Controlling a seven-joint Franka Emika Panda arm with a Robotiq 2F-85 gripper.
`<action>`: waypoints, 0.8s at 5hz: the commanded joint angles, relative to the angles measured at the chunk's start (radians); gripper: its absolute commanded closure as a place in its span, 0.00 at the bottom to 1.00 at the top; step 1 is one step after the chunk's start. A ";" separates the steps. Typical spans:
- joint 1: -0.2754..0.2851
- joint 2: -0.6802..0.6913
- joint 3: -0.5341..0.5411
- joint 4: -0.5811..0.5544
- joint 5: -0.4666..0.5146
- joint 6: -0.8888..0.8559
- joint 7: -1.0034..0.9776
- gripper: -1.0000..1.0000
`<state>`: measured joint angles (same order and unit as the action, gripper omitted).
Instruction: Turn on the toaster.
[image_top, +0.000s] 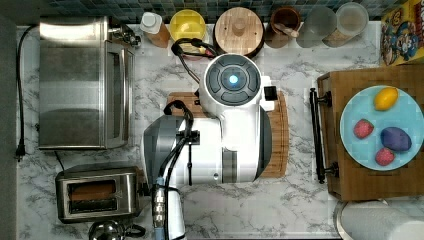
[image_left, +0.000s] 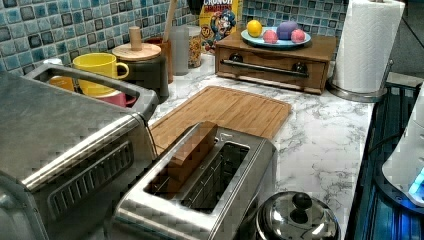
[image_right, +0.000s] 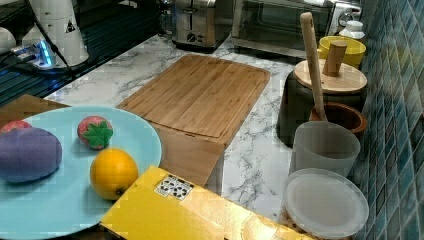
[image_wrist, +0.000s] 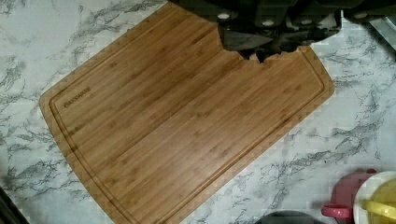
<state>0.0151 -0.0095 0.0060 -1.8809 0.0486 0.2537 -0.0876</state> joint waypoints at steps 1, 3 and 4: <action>0.006 -0.001 0.004 0.000 0.000 0.004 -0.018 1.00; 0.061 -0.087 0.072 -0.135 0.038 0.075 -0.143 1.00; 0.077 -0.121 0.099 -0.189 0.052 0.103 -0.183 1.00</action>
<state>0.0255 -0.0530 0.0594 -1.9941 0.0505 0.3745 -0.2451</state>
